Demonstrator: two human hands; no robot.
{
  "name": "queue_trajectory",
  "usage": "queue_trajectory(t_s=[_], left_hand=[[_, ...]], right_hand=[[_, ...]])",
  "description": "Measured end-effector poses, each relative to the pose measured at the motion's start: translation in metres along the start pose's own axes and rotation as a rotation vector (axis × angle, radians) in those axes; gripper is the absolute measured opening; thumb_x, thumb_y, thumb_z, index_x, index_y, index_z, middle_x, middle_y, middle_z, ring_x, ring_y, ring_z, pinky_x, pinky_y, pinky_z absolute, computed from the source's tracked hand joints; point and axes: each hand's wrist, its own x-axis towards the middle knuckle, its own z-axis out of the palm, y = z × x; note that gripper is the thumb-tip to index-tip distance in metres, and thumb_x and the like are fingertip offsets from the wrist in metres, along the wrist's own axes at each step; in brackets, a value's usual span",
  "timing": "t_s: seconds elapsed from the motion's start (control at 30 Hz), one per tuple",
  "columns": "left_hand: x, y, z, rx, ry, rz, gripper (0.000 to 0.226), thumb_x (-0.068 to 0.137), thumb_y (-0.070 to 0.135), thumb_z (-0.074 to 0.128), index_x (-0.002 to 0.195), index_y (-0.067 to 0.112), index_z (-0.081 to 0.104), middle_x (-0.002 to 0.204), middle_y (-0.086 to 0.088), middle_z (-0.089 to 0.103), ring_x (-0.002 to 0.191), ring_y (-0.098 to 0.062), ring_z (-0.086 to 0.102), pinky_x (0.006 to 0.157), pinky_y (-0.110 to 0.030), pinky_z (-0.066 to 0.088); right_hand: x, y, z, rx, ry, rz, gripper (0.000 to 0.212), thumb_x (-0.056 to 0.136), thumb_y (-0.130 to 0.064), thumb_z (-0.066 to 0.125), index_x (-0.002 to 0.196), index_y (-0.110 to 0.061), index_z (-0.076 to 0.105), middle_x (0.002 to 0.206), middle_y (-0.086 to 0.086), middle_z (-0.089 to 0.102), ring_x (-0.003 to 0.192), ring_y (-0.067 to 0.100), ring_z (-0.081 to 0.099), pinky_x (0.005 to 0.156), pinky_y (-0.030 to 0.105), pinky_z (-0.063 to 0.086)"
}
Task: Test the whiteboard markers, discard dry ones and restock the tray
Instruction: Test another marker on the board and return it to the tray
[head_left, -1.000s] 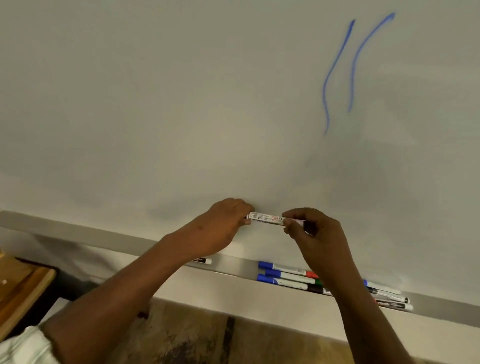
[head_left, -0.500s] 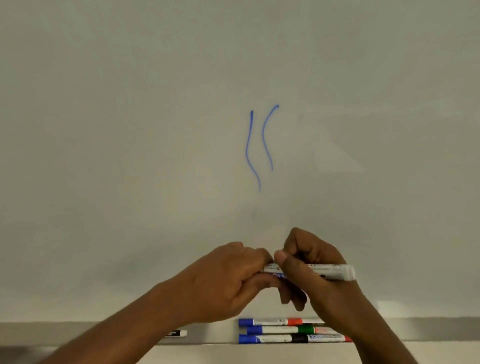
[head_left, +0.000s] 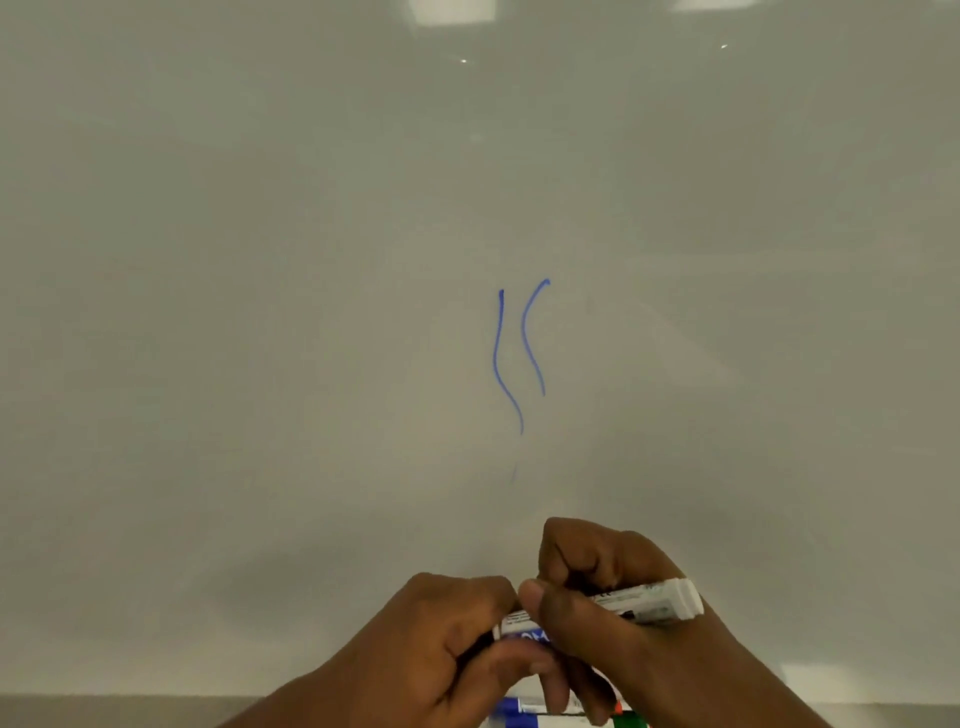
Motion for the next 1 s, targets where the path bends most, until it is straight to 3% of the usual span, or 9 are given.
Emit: queue_trajectory(t_s=[0.13,0.3,0.4,0.5,0.6,0.67,0.73,0.83,1.0], left_hand=[[-0.004,0.008,0.001,-0.136,-0.002,-0.057,0.026,0.094,0.046,0.048,0.085,0.031,0.066,0.087,0.0,0.072,0.087,-0.021,0.069,0.077,-0.048,0.052],[-0.002,0.01,0.001,-0.122,-0.025,-0.003,0.025,0.094,0.045,0.048,0.082,0.033,0.065,0.083,0.001,0.072,0.079,-0.016,0.068,0.073,-0.041,0.053],[-0.003,-0.006,-0.004,-0.038,0.17,-0.034,0.043,0.079,0.065,0.055,0.057,0.029,0.052,0.05,0.014,0.05,0.05,0.002,0.046,0.05,-0.018,0.039],[-0.013,-0.027,-0.033,0.101,0.356,-0.117,0.06,0.059,0.071,0.07,0.058,0.021,0.038,0.049,0.012,0.031,0.048,-0.001,0.026,0.046,-0.013,0.026],[-0.004,-0.015,-0.066,0.419,0.308,-0.033,0.058,0.051,0.072,0.074,0.082,0.032,0.043,0.067,0.013,0.042,0.058,-0.006,0.035,0.053,-0.018,0.032],[0.019,-0.001,-0.078,0.601,0.407,0.042,0.045,0.072,0.071,0.055,0.097,0.037,0.039,0.08,0.018,0.043,0.073,-0.008,0.044,0.062,-0.017,0.038],[0.046,0.007,-0.087,0.68,0.532,0.144,0.028,0.088,0.051,0.042,0.107,0.031,0.038,0.09,0.012,0.043,0.082,-0.011,0.044,0.071,-0.023,0.042],[0.083,0.004,-0.111,0.726,0.729,0.294,0.014,0.095,0.017,0.038,0.109,0.018,0.042,0.094,-0.002,0.049,0.084,-0.015,0.045,0.077,-0.029,0.042],[0.125,-0.03,-0.154,1.046,0.734,0.533,0.013,0.089,0.003,0.039,0.1,0.008,0.045,0.083,-0.023,0.06,0.079,-0.023,0.043,0.072,-0.037,0.035]], right_hand=[[0.0,-0.002,0.001,-0.009,0.007,0.008,0.027,0.081,-0.023,0.056,0.056,-0.021,0.046,0.05,-0.011,0.045,0.049,0.002,0.042,0.05,0.011,0.034],[0.001,-0.003,0.002,0.011,-0.004,-0.022,0.026,0.08,-0.024,0.056,0.057,-0.019,0.045,0.052,-0.009,0.045,0.05,0.003,0.041,0.051,0.014,0.034],[-0.004,-0.011,-0.01,0.165,0.044,-0.07,0.03,0.079,-0.028,0.065,0.057,-0.02,0.047,0.046,-0.003,0.056,0.039,0.011,0.048,0.042,0.018,0.037],[-0.011,-0.021,-0.044,0.332,0.276,-0.235,0.04,0.07,-0.05,0.075,0.06,-0.018,0.052,0.046,0.012,0.061,0.032,0.023,0.051,0.041,0.016,0.041],[0.0,-0.022,-0.061,-0.012,0.386,-0.354,0.032,0.078,-0.048,0.068,0.077,-0.018,0.058,0.062,0.007,0.069,0.046,0.02,0.063,0.044,0.022,0.049],[0.015,-0.013,-0.058,-0.281,0.413,-0.428,0.025,0.079,-0.036,0.07,0.086,-0.015,0.06,0.071,-0.001,0.07,0.058,0.013,0.067,0.048,0.026,0.053],[0.032,-0.001,-0.054,-0.426,0.494,-0.49,0.02,0.079,-0.026,0.073,0.087,-0.011,0.063,0.073,-0.006,0.068,0.062,0.006,0.065,0.054,0.013,0.047],[0.055,0.011,-0.055,-0.502,0.627,-0.536,0.017,0.078,-0.019,0.073,0.089,-0.007,0.065,0.076,-0.005,0.066,0.066,0.005,0.06,0.063,0.009,0.046],[0.083,0.026,-0.054,-0.573,0.707,-0.61,0.013,0.08,-0.01,0.074,0.087,-0.002,0.067,0.072,0.007,0.066,0.064,0.011,0.057,0.062,0.017,0.046]])
